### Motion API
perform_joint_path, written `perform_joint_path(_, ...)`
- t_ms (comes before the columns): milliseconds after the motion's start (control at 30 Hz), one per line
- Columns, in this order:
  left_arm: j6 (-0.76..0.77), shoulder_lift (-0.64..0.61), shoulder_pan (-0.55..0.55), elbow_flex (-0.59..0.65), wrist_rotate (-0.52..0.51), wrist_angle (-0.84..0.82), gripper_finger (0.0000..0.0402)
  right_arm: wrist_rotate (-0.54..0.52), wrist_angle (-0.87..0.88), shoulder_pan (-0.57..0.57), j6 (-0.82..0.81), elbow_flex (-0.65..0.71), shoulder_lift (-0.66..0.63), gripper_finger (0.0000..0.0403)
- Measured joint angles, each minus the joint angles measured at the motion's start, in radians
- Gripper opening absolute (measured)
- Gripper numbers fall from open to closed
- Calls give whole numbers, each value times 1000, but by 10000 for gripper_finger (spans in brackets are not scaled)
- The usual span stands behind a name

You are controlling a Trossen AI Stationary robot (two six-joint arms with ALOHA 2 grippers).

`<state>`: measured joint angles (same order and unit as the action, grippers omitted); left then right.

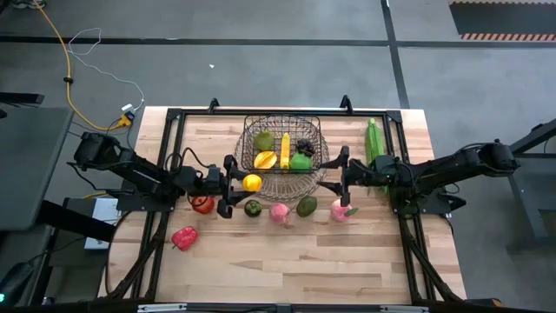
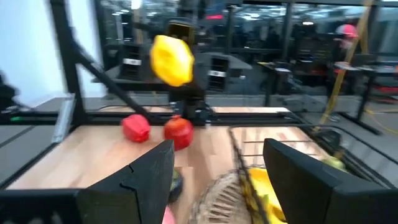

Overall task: Build produce basket
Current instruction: Put the lemon into the black wire basket

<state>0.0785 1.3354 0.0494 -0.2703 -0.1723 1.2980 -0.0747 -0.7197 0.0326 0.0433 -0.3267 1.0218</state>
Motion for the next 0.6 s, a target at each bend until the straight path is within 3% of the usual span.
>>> perform_joint_path(233, 23, 0, 0, 0, -56, 0, 216, -31, 0, 0, -1, 0, 0, 238)
perform_joint_path(600, 23, 0, 0, 0, -18, 0, 216, -26, 0, 0, -2, 0, 0, 238)
